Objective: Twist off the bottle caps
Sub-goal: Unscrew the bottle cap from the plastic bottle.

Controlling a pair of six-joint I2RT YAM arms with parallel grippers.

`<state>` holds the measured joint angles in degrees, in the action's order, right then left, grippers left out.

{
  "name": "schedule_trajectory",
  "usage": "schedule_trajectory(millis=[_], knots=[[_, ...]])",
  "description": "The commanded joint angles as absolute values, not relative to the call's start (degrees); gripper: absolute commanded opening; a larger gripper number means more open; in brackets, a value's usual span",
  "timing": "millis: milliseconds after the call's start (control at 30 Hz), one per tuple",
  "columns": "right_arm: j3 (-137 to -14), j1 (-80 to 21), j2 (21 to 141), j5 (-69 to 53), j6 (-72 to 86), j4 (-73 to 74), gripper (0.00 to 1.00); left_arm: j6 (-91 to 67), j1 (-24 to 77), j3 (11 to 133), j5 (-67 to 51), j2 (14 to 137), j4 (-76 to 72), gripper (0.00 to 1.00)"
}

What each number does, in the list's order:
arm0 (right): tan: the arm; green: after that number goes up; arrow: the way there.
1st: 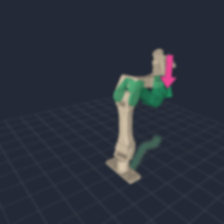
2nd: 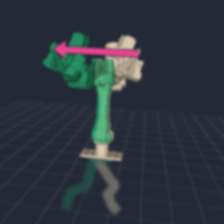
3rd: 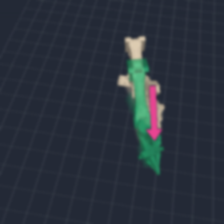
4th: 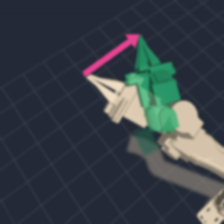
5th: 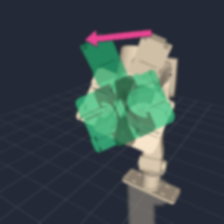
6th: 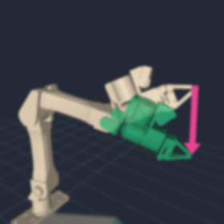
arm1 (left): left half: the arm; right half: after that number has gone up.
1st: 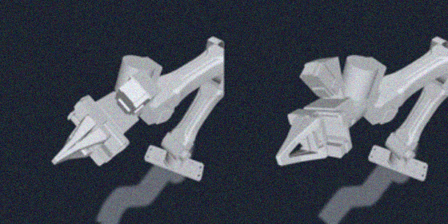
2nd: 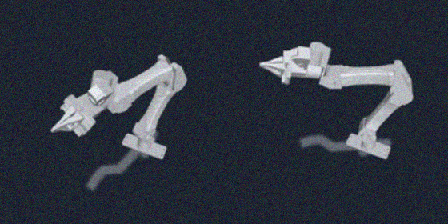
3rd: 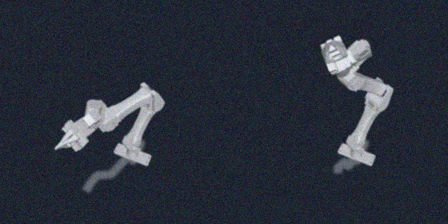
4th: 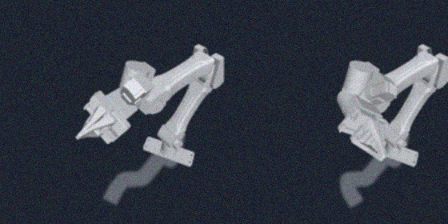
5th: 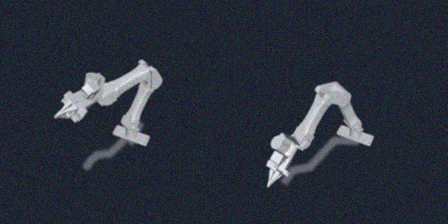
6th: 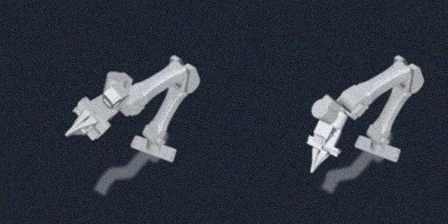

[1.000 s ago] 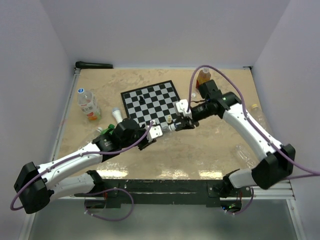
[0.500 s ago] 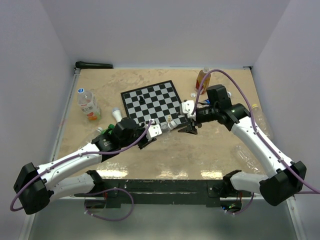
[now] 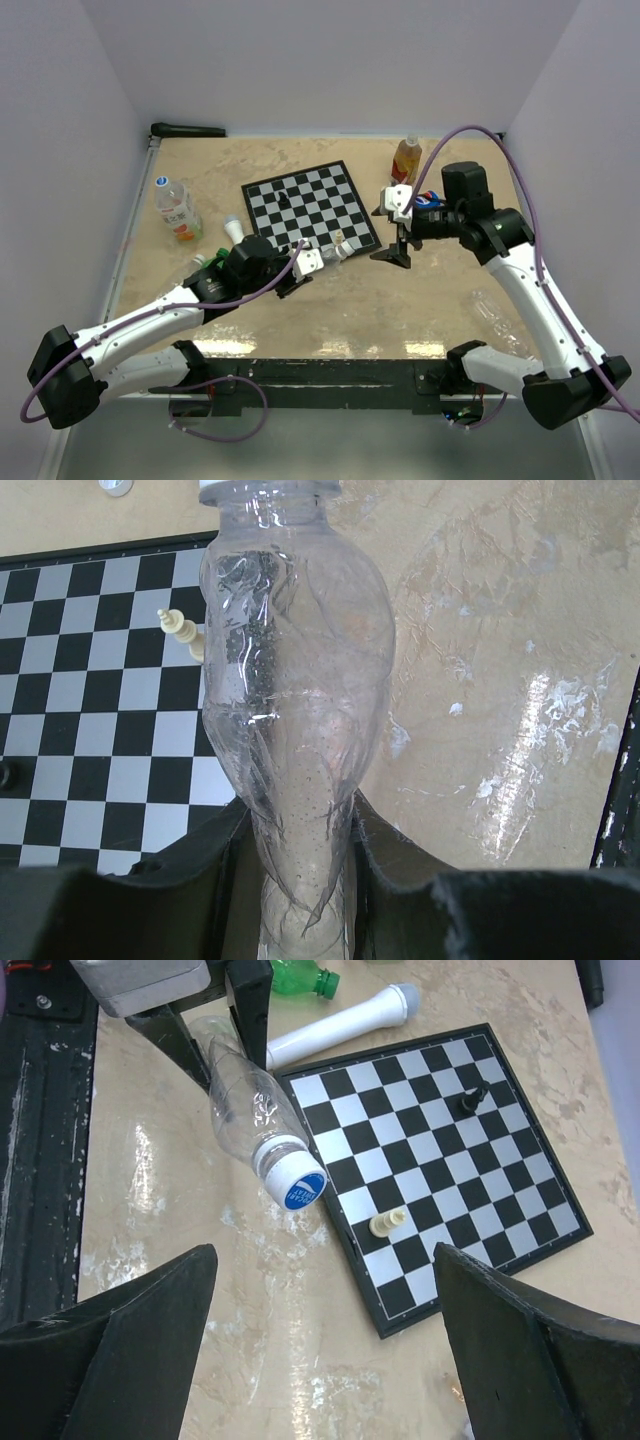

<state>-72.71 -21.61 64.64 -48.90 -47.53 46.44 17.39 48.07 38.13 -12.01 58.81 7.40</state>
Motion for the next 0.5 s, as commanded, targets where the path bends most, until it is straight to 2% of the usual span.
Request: schedule_trajectory(millis=[0,233,467], knots=[[-75.2,-20.4,63.7,-49.2,-46.1,50.8,0.93,16.8,48.2,38.8,-12.4,57.8,6.1,0.00],[-75.9,-17.9,64.9,-53.8,-44.0,55.5,0.93,17.0,48.3,38.8,-12.2,57.7,6.1,0.00],[-75.6,-16.7,66.7,-54.7,-34.3,52.0,0.93,16.7,48.3,38.8,-12.1,57.7,6.1,0.00]])
